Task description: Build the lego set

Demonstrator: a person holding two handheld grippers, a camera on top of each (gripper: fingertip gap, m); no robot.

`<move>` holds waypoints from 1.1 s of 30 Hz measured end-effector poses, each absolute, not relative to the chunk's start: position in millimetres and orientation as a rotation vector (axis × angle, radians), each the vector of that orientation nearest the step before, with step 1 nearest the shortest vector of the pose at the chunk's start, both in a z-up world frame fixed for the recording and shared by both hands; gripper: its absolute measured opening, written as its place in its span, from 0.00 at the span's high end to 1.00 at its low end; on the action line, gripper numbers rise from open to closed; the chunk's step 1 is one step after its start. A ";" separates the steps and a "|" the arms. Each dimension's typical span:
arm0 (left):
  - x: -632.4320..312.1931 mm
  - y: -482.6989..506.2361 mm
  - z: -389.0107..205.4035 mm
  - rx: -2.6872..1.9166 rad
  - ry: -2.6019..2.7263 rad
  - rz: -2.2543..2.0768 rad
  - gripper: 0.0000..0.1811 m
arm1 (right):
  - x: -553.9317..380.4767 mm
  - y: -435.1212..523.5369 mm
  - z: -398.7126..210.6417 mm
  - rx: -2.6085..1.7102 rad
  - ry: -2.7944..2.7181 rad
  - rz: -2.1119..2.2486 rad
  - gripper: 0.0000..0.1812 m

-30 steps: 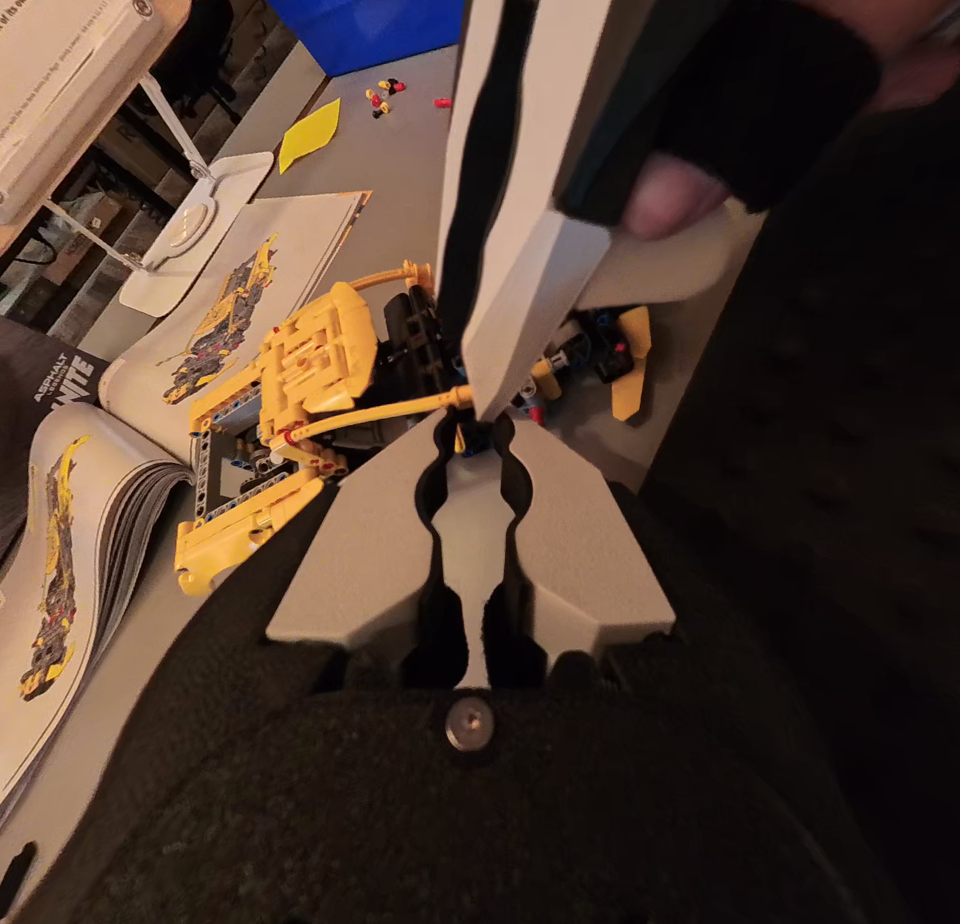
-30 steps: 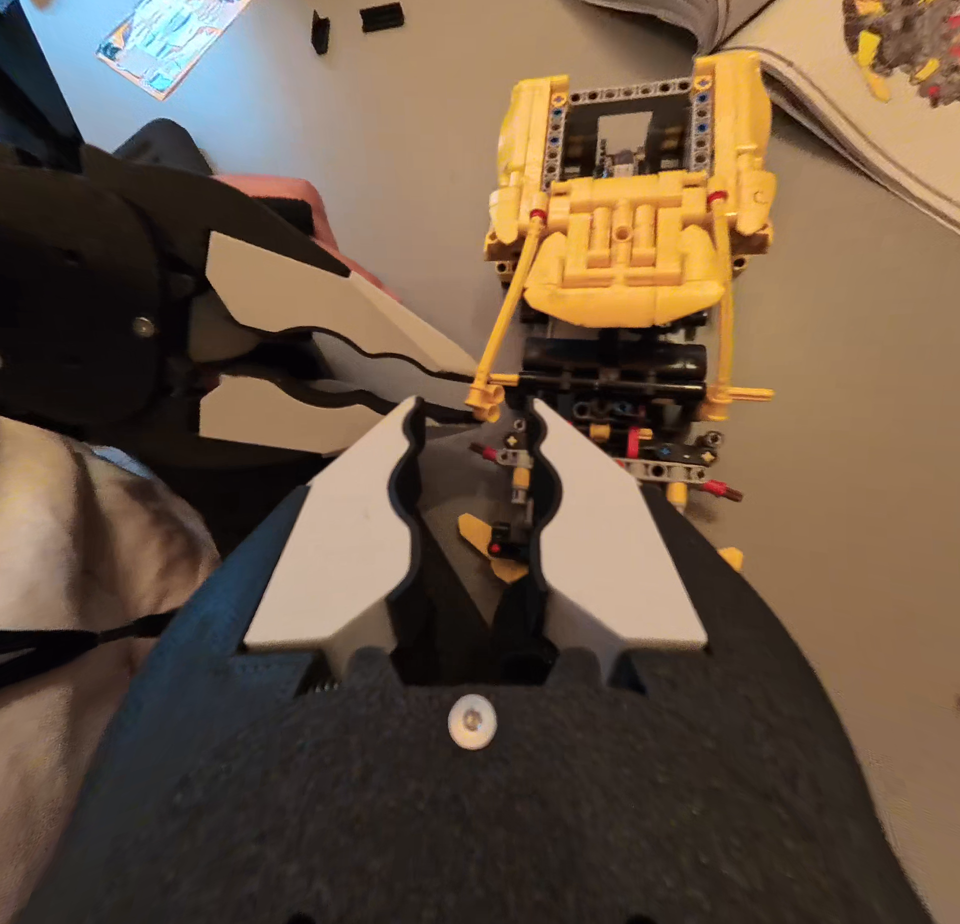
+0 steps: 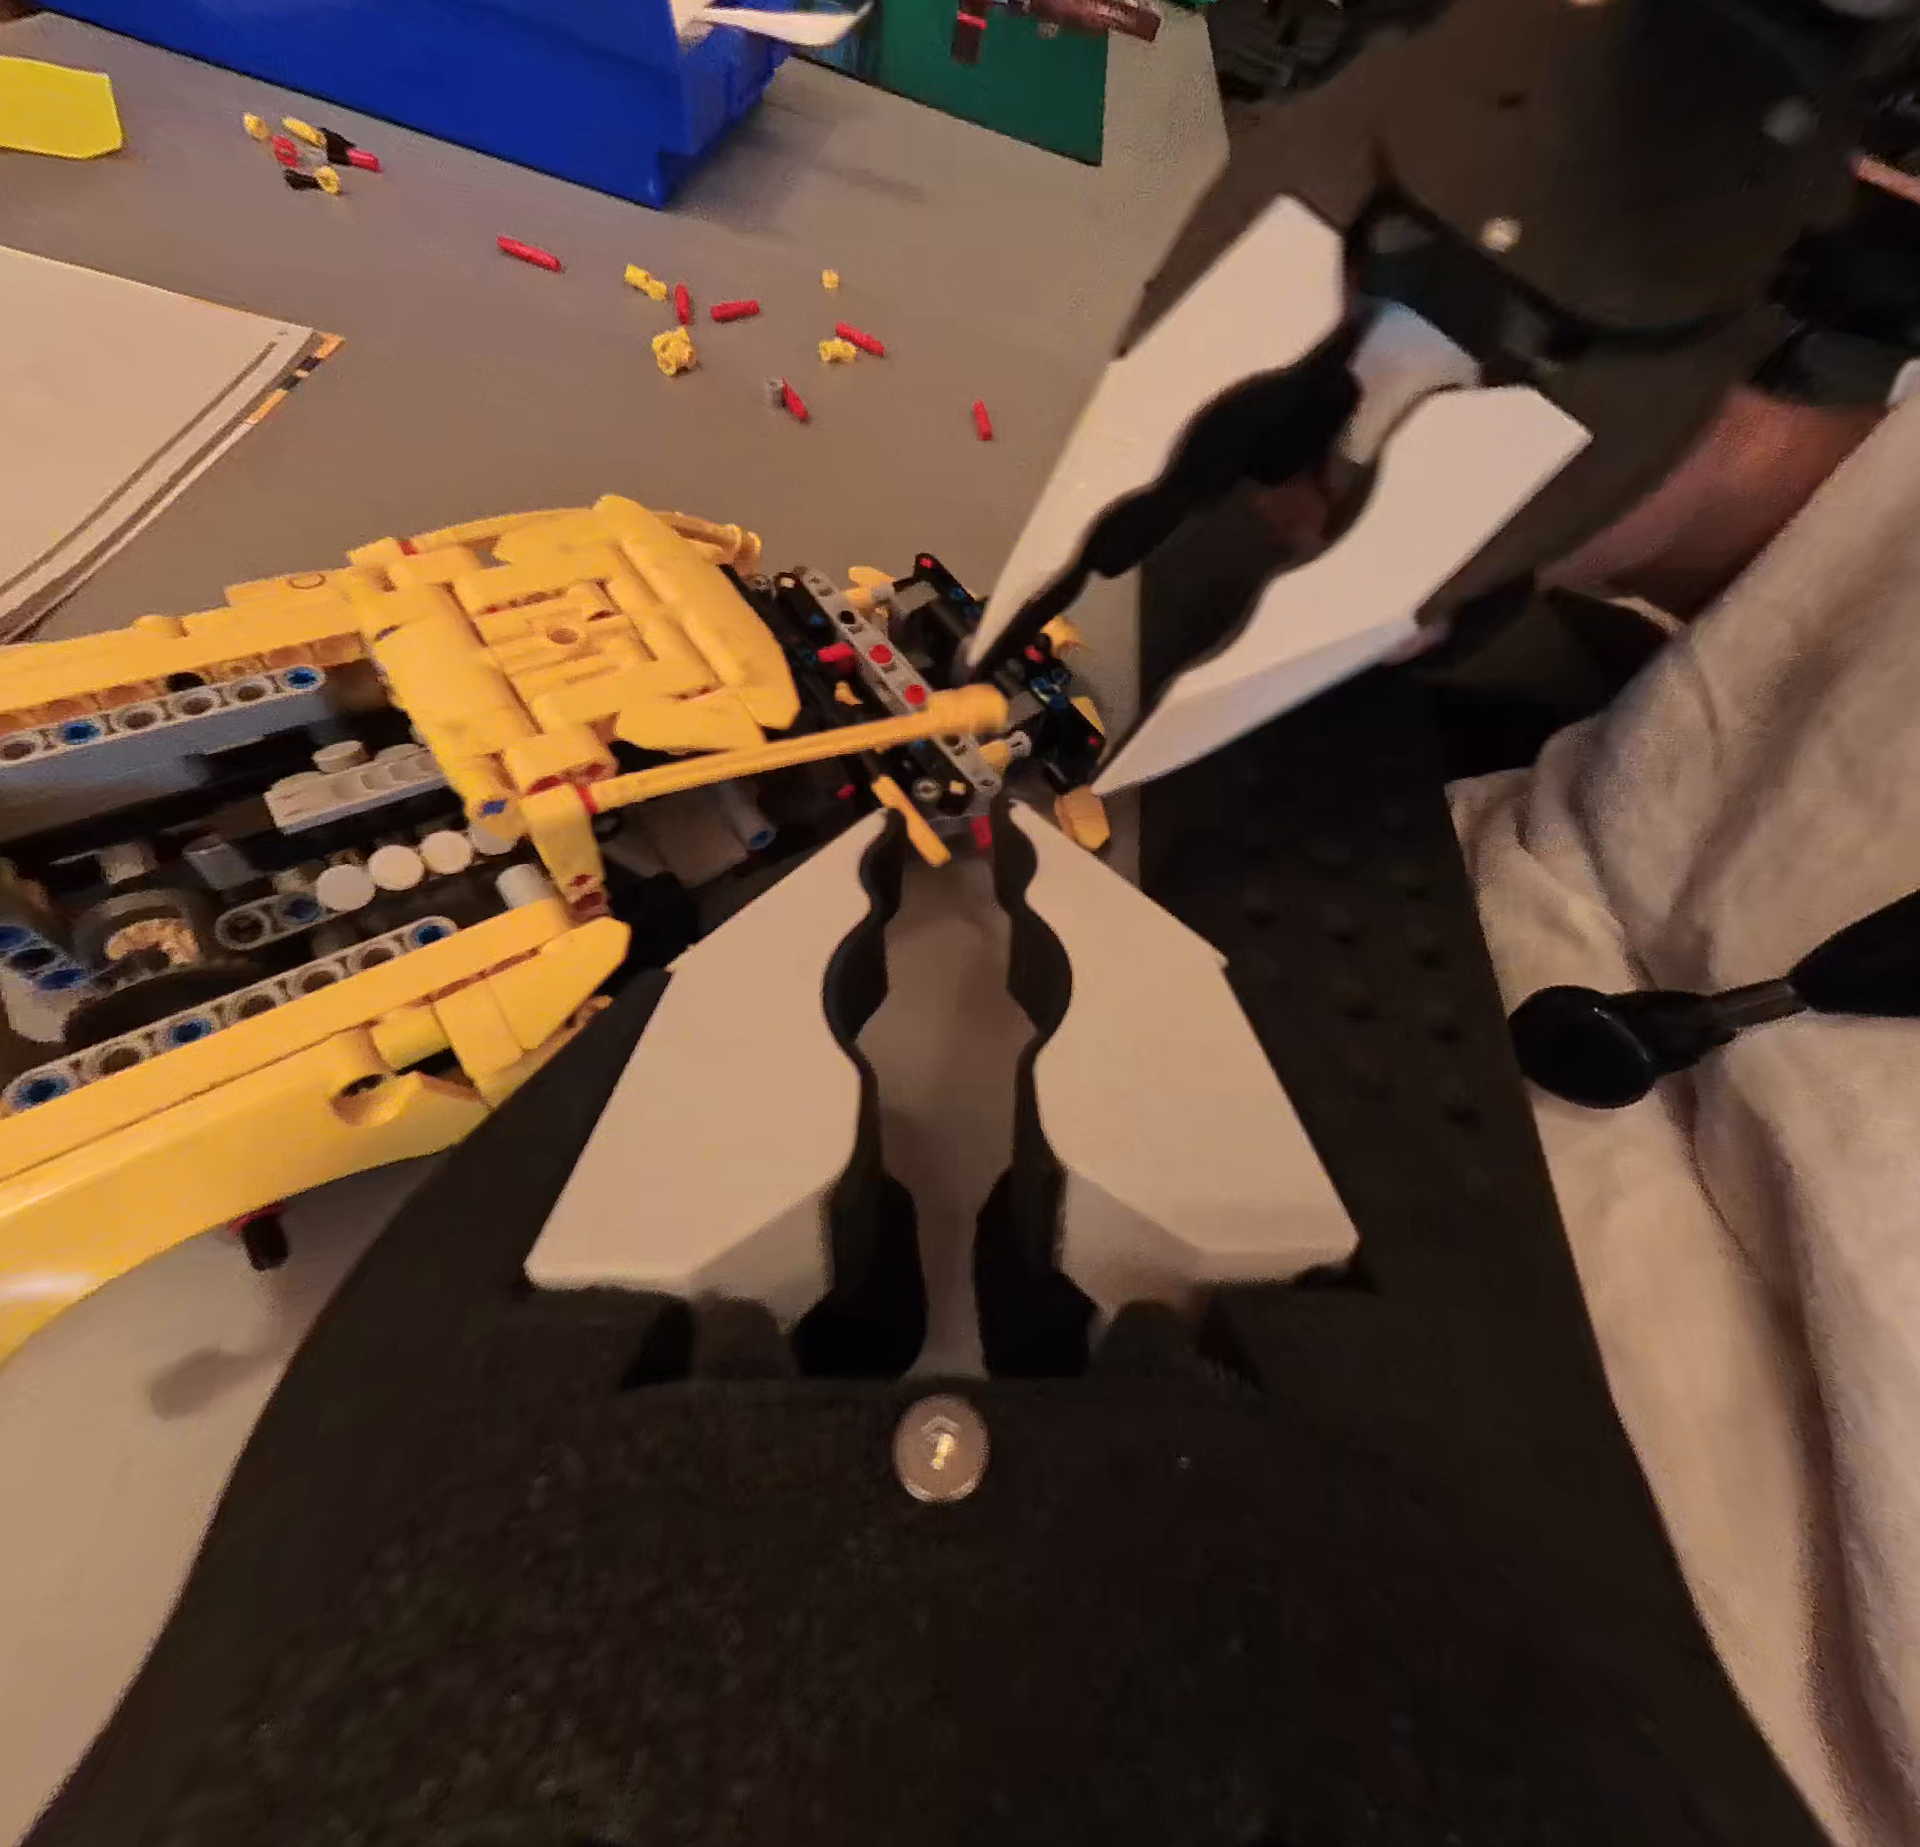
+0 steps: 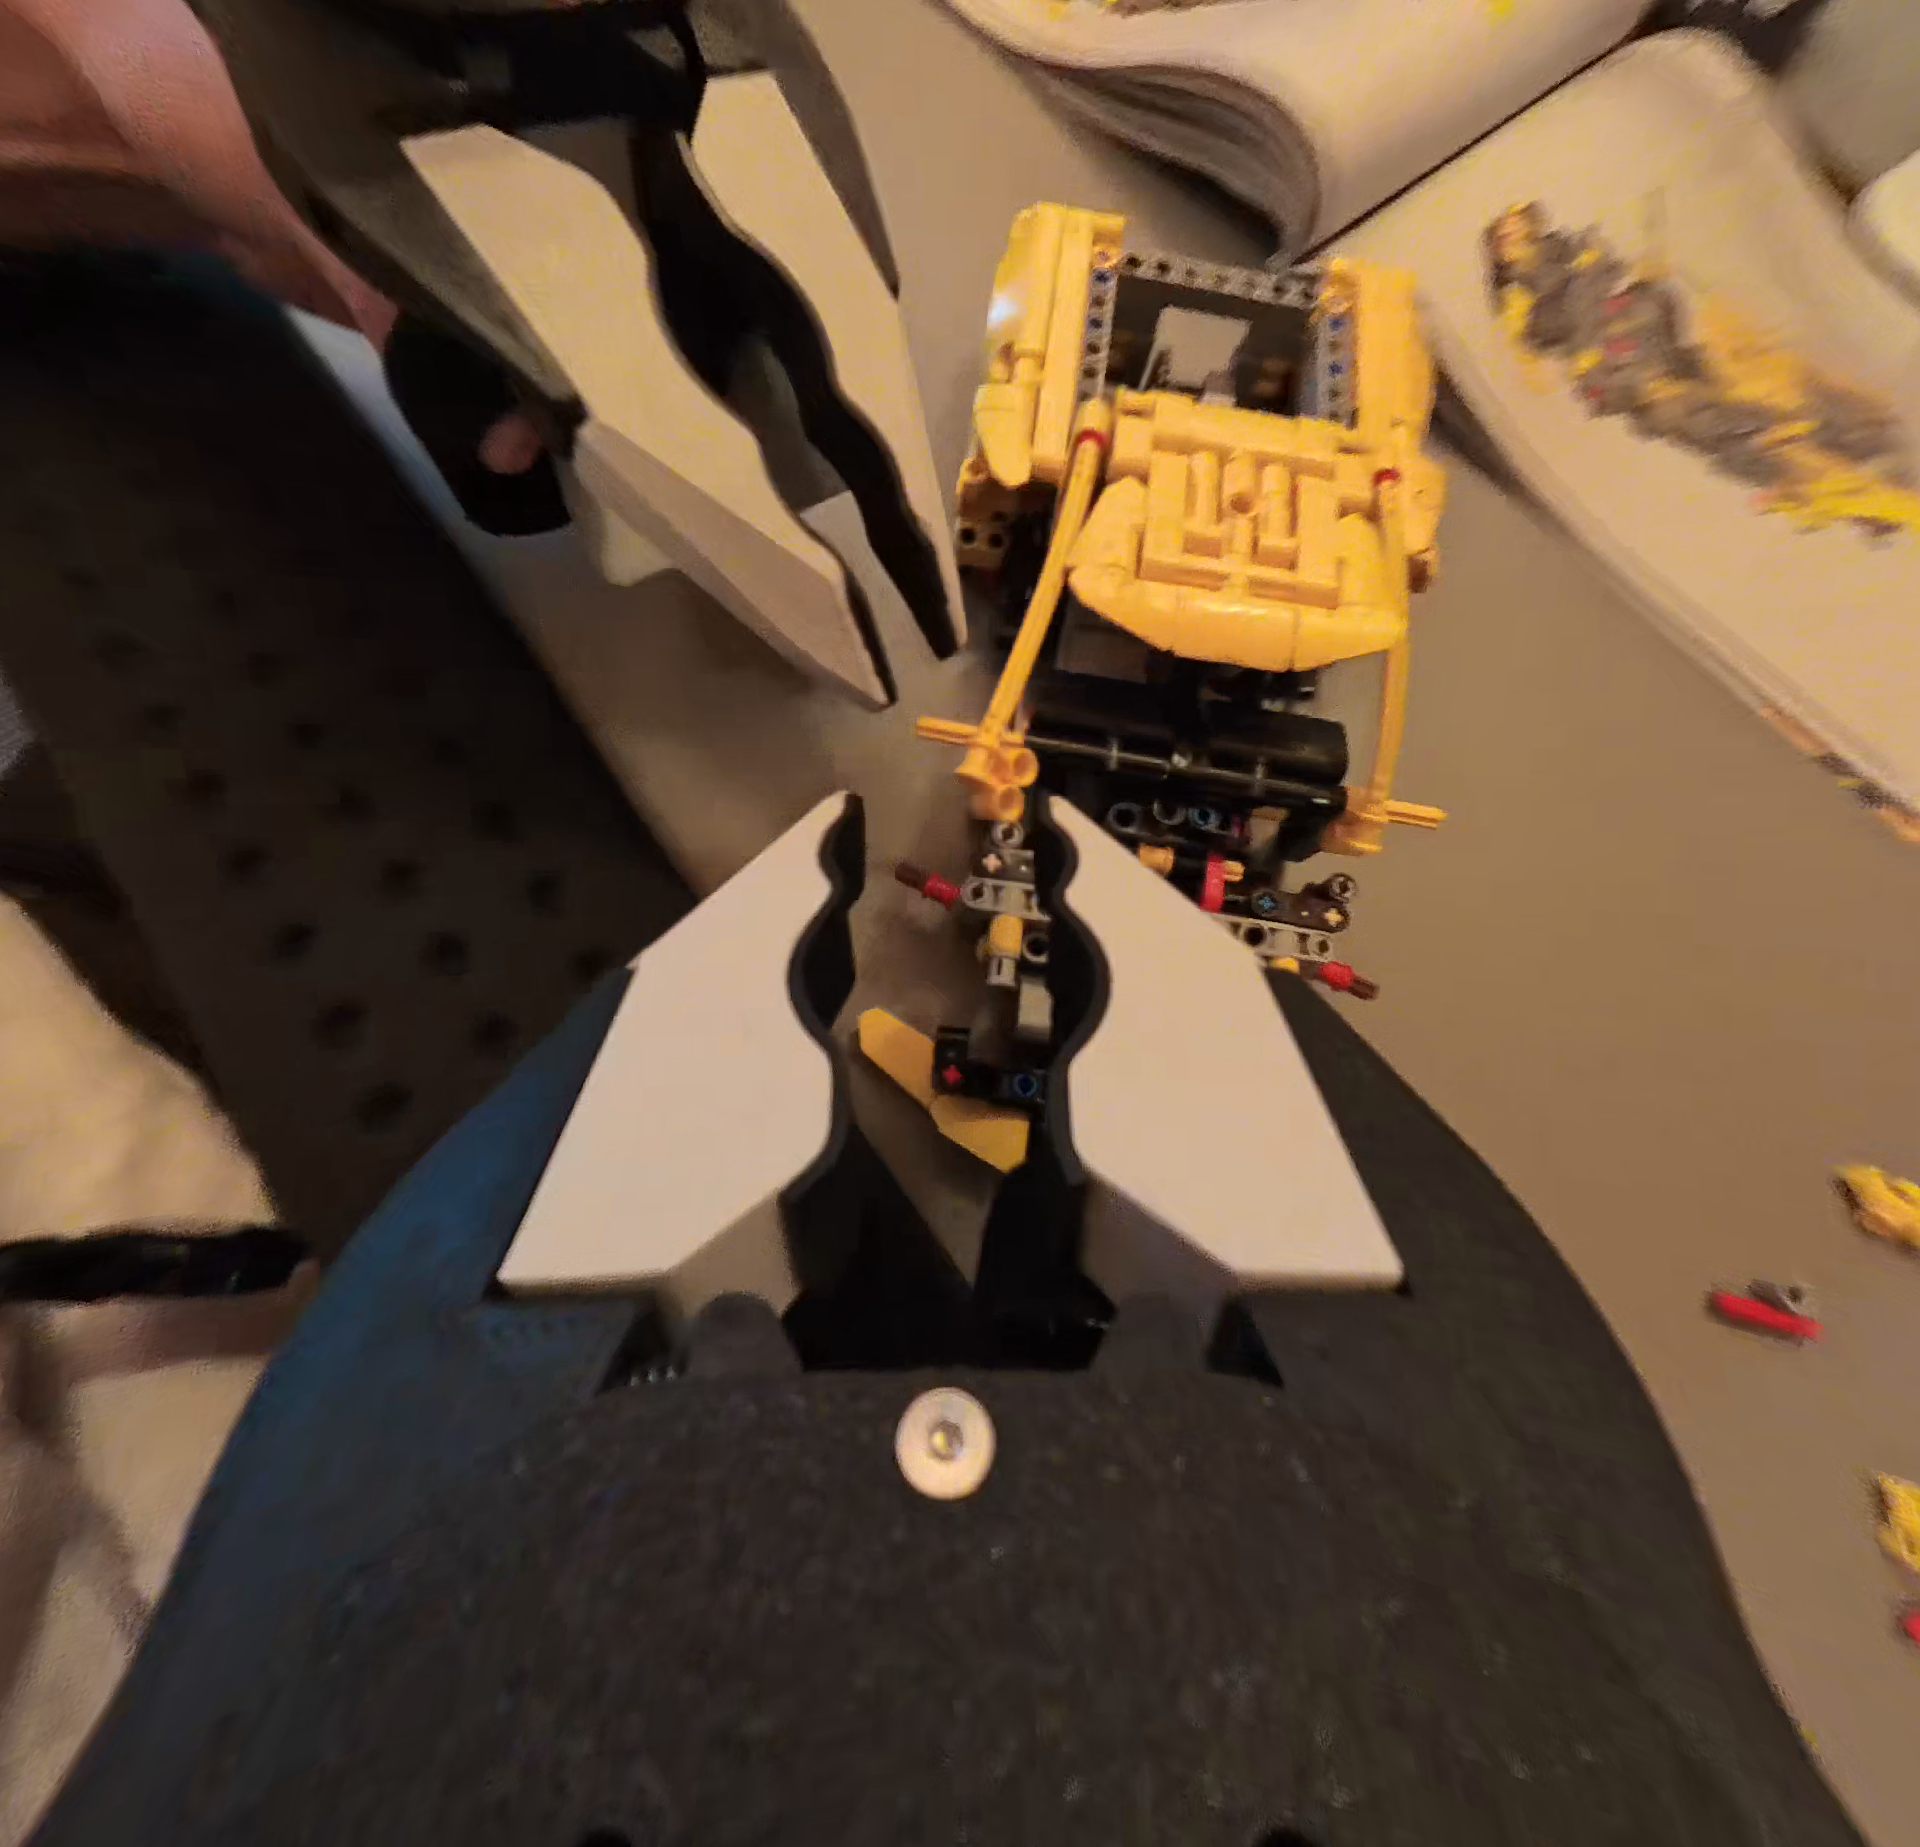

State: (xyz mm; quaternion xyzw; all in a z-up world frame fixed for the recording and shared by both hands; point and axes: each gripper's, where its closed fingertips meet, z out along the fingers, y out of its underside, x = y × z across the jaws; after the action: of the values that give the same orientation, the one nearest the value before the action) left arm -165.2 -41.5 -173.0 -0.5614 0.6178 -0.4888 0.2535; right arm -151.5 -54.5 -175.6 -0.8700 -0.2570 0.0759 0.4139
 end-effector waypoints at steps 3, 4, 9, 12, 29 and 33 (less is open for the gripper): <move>-166.8 -32.9 -176.4 -1.530 1.684 -1.292 0.94 | -150.4 -51.8 -172.0 -2.148 -0.582 -0.005 0.83; -167.7 -30.1 -178.6 -1.528 1.693 -1.268 0.95 | -147.5 -49.4 -170.6 -2.132 -0.566 -0.079 0.82; -171.3 -32.3 -186.9 -1.515 1.743 -1.249 0.97 | -150.4 -43.9 -168.3 -2.101 -0.561 -0.183 0.85; -172.5 -35.0 -189.0 -1.496 1.759 -1.237 0.96 | -147.3 -41.7 -175.8 -2.126 -0.582 -0.234 0.86; -154.2 -36.9 -200.0 -1.467 1.789 -1.113 1.00 | -170.8 -48.2 -193.3 -2.287 -0.160 0.797 0.96; -153.7 -36.5 -203.1 -1.487 1.804 -1.110 1.00 | -170.3 -47.8 -196.6 -2.291 -0.240 0.701 0.96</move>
State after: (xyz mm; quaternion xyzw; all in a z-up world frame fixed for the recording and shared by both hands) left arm -153.7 -36.5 -203.1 -0.5527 0.6706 -0.4126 0.2731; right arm -170.3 -47.8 -196.6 -0.8881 -0.0932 0.2719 0.3588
